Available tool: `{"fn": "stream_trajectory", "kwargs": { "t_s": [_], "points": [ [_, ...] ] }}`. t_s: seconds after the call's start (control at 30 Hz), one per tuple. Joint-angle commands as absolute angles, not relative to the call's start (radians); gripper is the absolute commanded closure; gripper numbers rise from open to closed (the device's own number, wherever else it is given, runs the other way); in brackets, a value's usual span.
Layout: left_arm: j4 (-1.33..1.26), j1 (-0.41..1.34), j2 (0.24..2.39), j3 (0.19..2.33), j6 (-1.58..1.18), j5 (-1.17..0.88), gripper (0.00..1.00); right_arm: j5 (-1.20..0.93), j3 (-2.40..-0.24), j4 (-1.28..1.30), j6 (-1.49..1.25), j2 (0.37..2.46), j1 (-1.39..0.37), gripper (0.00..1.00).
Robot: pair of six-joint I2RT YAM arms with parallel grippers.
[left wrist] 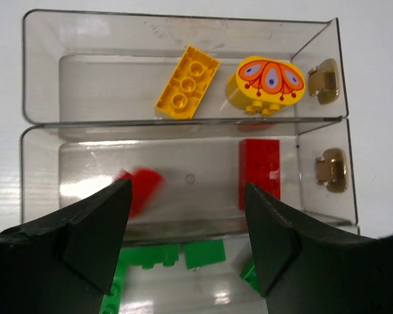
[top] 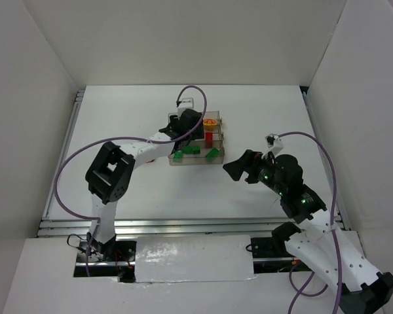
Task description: Sort the legos into containers by color
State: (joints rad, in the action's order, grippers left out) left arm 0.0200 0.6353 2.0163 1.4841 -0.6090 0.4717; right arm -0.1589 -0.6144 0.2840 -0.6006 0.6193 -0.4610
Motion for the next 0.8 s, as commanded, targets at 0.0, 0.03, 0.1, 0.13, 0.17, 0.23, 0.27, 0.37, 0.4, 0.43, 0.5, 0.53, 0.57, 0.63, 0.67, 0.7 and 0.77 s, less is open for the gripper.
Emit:
{"fn": "stream_trajectory", "kwargs": {
  "t_s": [0.0,0.03,0.1,0.13,0.17,0.23,0.27,0.37,0.4,0.43,0.5,0.53,0.57,0.63,0.67,0.7,0.77],
  "points": [
    [-0.057,0.634,1.864,1.431,-0.604,0.483,0.16,-0.175,-0.615,0.255,-0.58,0.626,-0.457,0.0],
    [-0.054,0.635,1.823,1.43,-0.603,0.497,0.15,-0.175,-0.615,0.253,-0.58,0.629,-0.459,0.0],
    [0.074,0.634,1.795,1.468,-0.621,0.552,0.1,-0.181,-0.617,0.252,-0.578,0.63,-0.459,0.0],
    [0.136,0.632,1.764,1.479,-0.644,0.639,0.08,-0.183,-0.617,0.253,-0.58,0.63,-0.459,0.0],
    [0.253,0.627,1.749,1.483,-0.71,0.675,0.03,-0.186,-0.615,0.249,-0.581,0.63,-0.456,0.0],
    [0.366,0.592,1.7,1.473,-0.818,0.706,0.01,-0.198,-0.609,0.242,-0.583,0.629,-0.456,0.0],
    [0.47,0.572,1.683,1.462,-0.856,0.704,0.01,-0.201,-0.601,0.238,-0.584,0.627,-0.456,0.0],
    [0.587,0.494,1.617,1.381,-0.945,0.648,0.01,-0.228,-0.589,0.218,-0.588,0.634,-0.457,0.0],
    [0.597,0.456,1.605,1.33,-0.949,0.623,0.01,-0.236,-0.588,0.216,-0.588,0.637,-0.459,0.0],
    [0.601,0.437,1.585,1.306,-0.95,0.597,0.0,-0.253,-0.586,0.215,-0.589,0.644,-0.46,0.0],
    [0.604,0.398,1.578,1.266,-0.937,0.542,0.0,-0.264,-0.586,0.21,-0.588,0.653,-0.459,0.0],
    [0.621,0.39,1.582,1.261,-0.936,0.541,0.01,-0.274,-0.584,0.21,-0.588,0.657,-0.459,0.0],
    [0.627,0.376,1.586,1.253,-0.931,0.54,0.01,-0.278,-0.584,0.21,-0.588,0.658,-0.459,0.0],
    [0.603,0.356,1.604,1.238,-0.896,0.506,0.01,-0.287,-0.578,0.207,-0.592,0.657,-0.459,0.0],
    [0.586,0.335,1.614,1.224,-0.879,0.447,0.0,-0.293,-0.575,0.201,-0.594,0.655,-0.459,0.0],
    [0.572,0.327,1.635,1.221,-0.853,0.427,0.0,-0.295,-0.568,0.198,-0.594,0.653,-0.459,0.0],
    [0.537,0.318,1.661,1.218,-0.83,0.382,0.0,-0.302,-0.566,0.193,-0.595,0.657,-0.459,0.0]
  ]
}}
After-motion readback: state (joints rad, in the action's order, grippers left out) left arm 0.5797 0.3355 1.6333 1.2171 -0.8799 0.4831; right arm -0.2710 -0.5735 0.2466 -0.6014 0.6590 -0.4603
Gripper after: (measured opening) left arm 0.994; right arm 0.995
